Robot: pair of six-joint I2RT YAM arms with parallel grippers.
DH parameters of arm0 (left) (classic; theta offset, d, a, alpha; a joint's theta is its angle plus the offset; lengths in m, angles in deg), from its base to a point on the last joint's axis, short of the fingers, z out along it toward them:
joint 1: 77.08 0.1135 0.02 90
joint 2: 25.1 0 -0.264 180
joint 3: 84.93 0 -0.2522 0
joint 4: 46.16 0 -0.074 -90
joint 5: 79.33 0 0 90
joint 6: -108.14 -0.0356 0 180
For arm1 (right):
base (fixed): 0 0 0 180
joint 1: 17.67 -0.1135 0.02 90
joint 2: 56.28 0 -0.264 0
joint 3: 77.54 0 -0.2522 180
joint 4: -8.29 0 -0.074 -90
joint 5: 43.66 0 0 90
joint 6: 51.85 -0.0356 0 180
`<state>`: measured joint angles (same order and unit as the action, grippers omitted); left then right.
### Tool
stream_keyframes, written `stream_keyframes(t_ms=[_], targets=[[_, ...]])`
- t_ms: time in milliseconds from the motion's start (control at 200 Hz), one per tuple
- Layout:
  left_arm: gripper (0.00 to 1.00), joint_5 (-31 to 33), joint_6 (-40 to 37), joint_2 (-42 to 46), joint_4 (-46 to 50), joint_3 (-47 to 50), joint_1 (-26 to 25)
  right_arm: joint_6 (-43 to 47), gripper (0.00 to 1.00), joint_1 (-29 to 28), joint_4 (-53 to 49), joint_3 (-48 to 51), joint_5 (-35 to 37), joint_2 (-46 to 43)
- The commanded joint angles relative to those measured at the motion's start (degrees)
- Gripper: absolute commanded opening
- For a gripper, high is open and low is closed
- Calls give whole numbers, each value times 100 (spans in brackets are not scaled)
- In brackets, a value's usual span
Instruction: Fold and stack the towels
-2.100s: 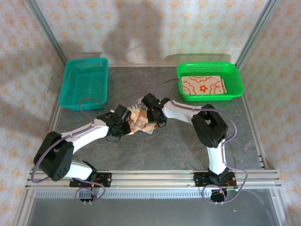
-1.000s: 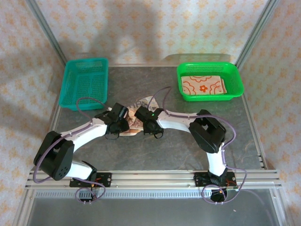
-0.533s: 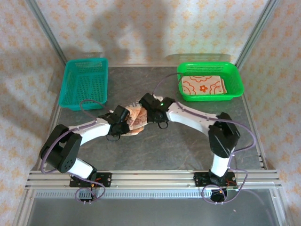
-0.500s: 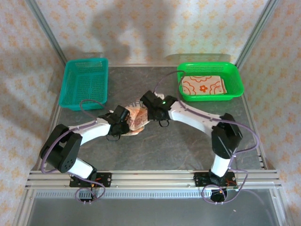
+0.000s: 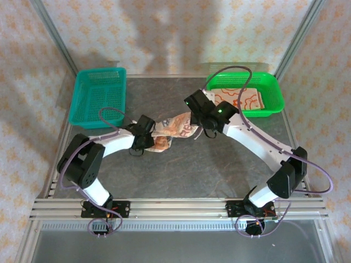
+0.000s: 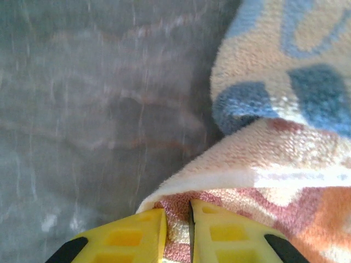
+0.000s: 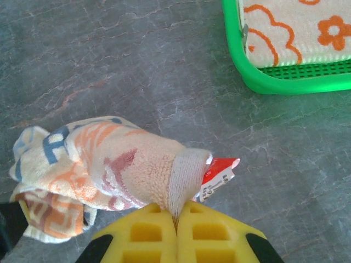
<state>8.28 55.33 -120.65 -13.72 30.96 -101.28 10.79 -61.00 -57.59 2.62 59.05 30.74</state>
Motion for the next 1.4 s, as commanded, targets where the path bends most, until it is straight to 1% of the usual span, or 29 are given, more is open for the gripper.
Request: stream_keyframes(t_ms=[0,185,195,260,275,310,395,435,510,585,631,681,711,751,761,891,1056,1091,1131,1266,1396], targets=[[19,366,-383,-524,451,-367,186,-39,0,0,-176,150,190,-184],[19,207,-625,-1348,675,-1561,387,-165,0,0,-77,265,11,-333],[19,194,-625,-1490,691,-1624,394,-172,0,-4,-65,271,-17,-341],[19,175,-625,-1791,829,-2177,425,-230,0,0,115,360,-366,-411],[19,182,-770,-1850,858,-2299,426,-250,0,-6,189,393,-470,-431],[19,235,-844,-1954,954,-2584,426,-335,0,-40,357,495,-684,-464],[21,363,-986,-2102,1296,-3249,459,-519,0,-282,690,709,-1005,-446],[23,420,-1047,-2116,1430,-3499,493,-591,0,-452,829,774,-1032,-394],[36,424,-1185,-2051,1602,-3840,572,-767,1,-784,1107,863,-1186,-199],[42,426,-1281,-1942,1820,-4123,655,-909,1,-1088,1412,883,-1415,125],[46,407,-1335,-1841,1933,-4236,703,-933,4,-1257,1513,799,-1534,368],[47,415,-1355,-1694,2066,-4271,749,-894,10,-1428,1538,639,-1618,642],[48,402,-1360,-1553,2105,-4239,775,-843,18,-1513,1520,540,-1645,780],[48,382,-1355,-1425,2128,-4144,786,-780,34,-1574,1441,415,-1629,937],[49,378,-1355,-1283,2139,-4113,786,-776,36,-1580,1419,383,-1620,969],[50,243,-1224,-558,2280,-3542,786,-632,45,-1574,1289,402,-1310,970],[50,-299,-753,463,2050,-2140,761,-564,44,-1337,1188,725,-1034,762],[49,-444,-689,675,1967,-1809,732,-574,43,-1259,1185,837,-988,726],[48,-598,-407,892,1852,-1445,680,-576,43,-1163,1210,979,-944,664],[41,-833,122,1388,1537,-469,302,-507,42,-916,1336,1393,-797,509],[39,-876,622,1572,1200,143,-75,-363,41,-676,1364,1678,-641,481]])
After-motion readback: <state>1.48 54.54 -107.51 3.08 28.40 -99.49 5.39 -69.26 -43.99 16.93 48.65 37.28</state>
